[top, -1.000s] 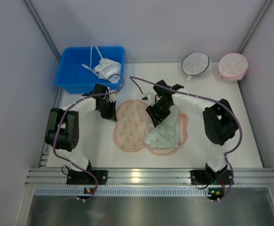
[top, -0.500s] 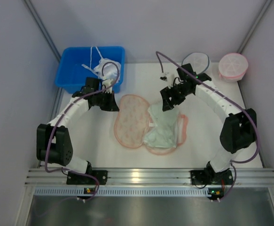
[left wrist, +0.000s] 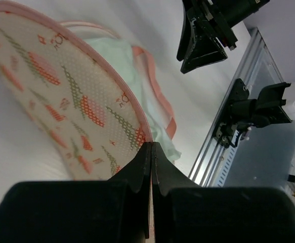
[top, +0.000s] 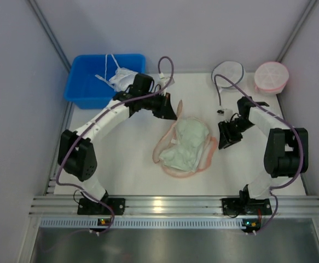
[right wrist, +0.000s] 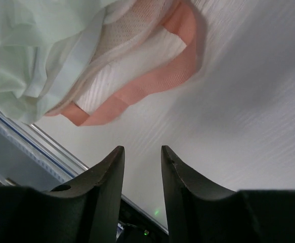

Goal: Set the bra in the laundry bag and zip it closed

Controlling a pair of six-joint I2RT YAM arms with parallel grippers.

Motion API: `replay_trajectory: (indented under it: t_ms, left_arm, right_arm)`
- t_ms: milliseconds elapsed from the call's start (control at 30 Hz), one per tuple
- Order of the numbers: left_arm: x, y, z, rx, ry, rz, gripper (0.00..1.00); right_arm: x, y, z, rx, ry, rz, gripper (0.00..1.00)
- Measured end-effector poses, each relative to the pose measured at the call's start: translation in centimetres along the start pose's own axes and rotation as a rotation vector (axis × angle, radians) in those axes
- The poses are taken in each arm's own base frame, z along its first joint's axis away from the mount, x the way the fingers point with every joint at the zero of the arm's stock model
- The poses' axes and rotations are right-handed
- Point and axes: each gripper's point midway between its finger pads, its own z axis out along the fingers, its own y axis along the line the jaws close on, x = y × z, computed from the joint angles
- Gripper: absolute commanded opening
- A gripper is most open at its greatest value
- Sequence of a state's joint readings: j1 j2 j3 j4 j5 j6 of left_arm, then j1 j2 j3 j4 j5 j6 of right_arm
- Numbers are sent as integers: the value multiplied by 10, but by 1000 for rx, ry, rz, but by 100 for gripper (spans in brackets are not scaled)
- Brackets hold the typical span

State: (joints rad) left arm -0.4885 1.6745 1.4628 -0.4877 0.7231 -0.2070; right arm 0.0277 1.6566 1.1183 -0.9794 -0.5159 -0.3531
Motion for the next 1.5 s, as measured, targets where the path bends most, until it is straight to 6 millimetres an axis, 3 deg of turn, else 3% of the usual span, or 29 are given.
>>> replay_trajectory:
  t_ms: [133,300,533,700,900,1000,1300,1400,1500]
  left_arm:
    - [28,-12,60,65,104,-75,0]
    - [74,-26,125,107,212,-142,0]
    - [112,-39,169,99,261,-134,0]
    - [150,-3,198,0,322,-184,0]
    - [155,2,199,5,380,-128,0]
    - [158,4,196,31,426,-19,0]
    - [196,11,145,154,633,392,0]
    - [209,12,129,192,695,536,0]
    - [222,11,116,229,757,769,0]
  right_arm:
    - [15,-2,3,-10,34,14,33]
    - [20,-21,-8,-3,0,80,33]
    - [28,-24,-20,0,-11,91,32]
    - [30,-22,-21,-7,-5,92,32]
    - [28,-19,-28,-5,-7,77,35]
    - [15,-19,-38,4,-37,47,41]
    - [-63,-27,-87,-13,-237,-41,50]
    - [-71,-40,-86,-56,-258,-7,55]
    - [-72,-41,-79,-123,-258,25,59]
